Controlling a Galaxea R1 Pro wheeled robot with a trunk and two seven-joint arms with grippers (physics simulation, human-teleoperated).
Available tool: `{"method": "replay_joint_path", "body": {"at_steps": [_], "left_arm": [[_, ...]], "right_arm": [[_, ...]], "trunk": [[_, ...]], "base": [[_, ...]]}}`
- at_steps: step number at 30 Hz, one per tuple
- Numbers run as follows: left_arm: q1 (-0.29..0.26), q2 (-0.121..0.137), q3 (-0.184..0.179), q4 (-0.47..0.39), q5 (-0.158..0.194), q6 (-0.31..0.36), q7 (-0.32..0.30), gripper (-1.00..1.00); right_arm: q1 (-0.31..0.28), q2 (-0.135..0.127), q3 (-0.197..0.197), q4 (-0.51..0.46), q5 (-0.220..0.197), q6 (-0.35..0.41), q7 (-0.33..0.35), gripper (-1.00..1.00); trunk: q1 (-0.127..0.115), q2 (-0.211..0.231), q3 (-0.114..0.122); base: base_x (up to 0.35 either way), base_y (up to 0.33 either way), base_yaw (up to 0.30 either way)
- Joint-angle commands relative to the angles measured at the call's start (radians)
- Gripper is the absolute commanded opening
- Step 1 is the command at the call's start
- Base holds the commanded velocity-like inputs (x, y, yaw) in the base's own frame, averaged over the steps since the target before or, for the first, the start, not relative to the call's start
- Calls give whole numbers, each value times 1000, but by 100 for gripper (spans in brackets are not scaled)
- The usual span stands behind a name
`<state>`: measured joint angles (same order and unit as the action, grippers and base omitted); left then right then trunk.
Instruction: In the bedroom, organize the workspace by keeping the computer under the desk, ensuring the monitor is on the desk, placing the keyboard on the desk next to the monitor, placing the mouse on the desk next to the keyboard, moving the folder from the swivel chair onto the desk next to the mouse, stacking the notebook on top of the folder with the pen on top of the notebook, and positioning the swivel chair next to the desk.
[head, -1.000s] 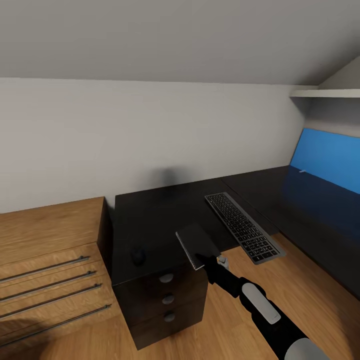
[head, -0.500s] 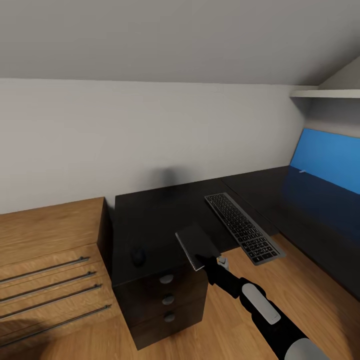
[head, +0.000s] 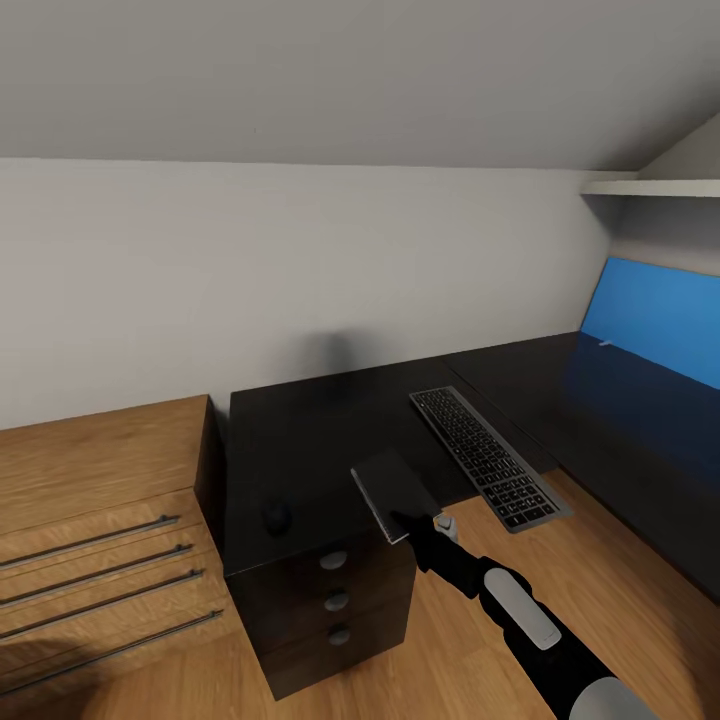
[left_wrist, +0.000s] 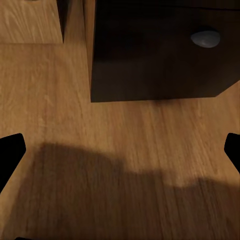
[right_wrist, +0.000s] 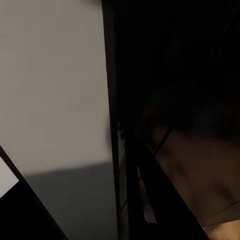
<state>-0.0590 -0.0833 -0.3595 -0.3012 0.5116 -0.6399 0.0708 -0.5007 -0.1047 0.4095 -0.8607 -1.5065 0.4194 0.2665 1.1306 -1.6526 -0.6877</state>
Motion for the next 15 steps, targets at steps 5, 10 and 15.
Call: {"method": "replay_joint_path", "body": {"at_steps": [5,10,15], "left_arm": [[-1,0,-9,1,4,-4,7,100],[-1,0,-8,1,4,-4,7,100],[-1,0,-8,1,4,-5,7,100]], "right_arm": [[-1,-1,2,16,6,-8,-8,-100],[-1,-1,2,15,6,-8,-9,-100],[-1,-1,2,15,6,-8,-9,-100]], "trunk": [[6,0,-1],[-10,28,12],[-17,42,18]], "base": [[0,0,0],[0,0,0],[0,0,0]]}}
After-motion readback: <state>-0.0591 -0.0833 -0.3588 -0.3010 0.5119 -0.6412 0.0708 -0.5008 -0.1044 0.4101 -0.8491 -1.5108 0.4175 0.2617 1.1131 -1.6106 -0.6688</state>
